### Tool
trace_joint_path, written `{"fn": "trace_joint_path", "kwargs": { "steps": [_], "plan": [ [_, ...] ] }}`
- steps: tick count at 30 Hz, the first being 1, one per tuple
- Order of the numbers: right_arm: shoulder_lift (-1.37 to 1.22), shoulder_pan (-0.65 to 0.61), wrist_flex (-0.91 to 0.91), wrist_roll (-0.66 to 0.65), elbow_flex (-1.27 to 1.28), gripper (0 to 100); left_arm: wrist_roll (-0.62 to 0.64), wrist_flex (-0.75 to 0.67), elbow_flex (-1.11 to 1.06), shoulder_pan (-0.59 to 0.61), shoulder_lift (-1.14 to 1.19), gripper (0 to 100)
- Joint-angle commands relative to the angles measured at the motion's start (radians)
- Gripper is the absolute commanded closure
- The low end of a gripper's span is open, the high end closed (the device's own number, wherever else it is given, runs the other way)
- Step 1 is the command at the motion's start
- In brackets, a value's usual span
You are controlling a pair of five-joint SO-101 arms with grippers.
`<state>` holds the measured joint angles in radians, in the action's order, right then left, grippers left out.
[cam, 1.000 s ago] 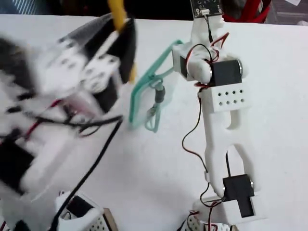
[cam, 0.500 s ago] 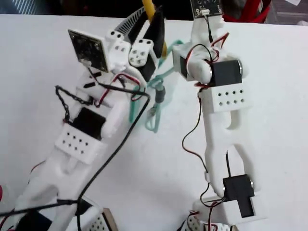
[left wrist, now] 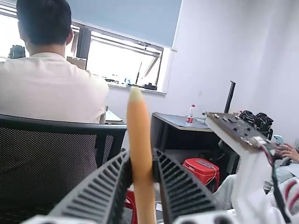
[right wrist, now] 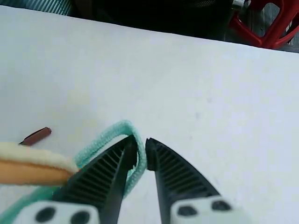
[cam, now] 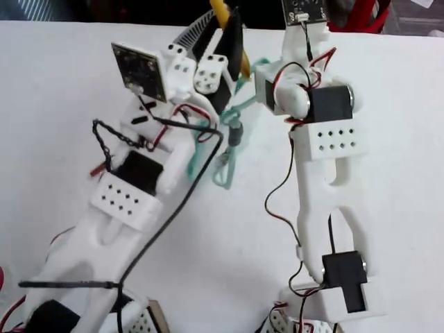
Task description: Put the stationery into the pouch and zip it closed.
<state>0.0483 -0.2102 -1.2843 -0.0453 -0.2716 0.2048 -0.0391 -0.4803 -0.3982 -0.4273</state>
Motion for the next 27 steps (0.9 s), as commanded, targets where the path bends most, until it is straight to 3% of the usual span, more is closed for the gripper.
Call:
{"fn": "trace_joint_path", "kwargs": {
  "steps": [1, 6, 10, 12, 14, 20, 27],
  "plan": [
    [-0.013, 0.005, -0.005, 0.011, 0.017, 98.1, 0.005, 0.034, -0.084, 0.013, 0.021, 97],
    [-0.013, 0.005, -0.004, 0.011, 0.017, 98.1, 0.003, 0.041, -0.115, 0.002, -0.015, 97],
    [-0.013, 0.005, -0.004, 0.011, 0.017, 98.1, -0.152, 0.041, -0.16, -0.067, -0.07, 97],
    [-0.013, -0.008, -0.004, 0.009, 0.017, 98.1, -0.199, 0.043, -0.193, -0.084, -0.096, 92],
    [-0.013, -0.022, -0.007, 0.008, 0.018, 98.1, -0.16, 0.048, -0.229, -0.079, -0.139, 85],
    [-0.013, -0.019, 0.012, 0.005, 0.044, 98.1, -0.086, 0.35, -0.176, -0.024, -0.343, 81],
    [-0.005, -0.025, 0.044, 0.011, 0.084, 98.1, -0.092, 0.611, -0.097, 0.186, -0.587, 80]
  ]
}}
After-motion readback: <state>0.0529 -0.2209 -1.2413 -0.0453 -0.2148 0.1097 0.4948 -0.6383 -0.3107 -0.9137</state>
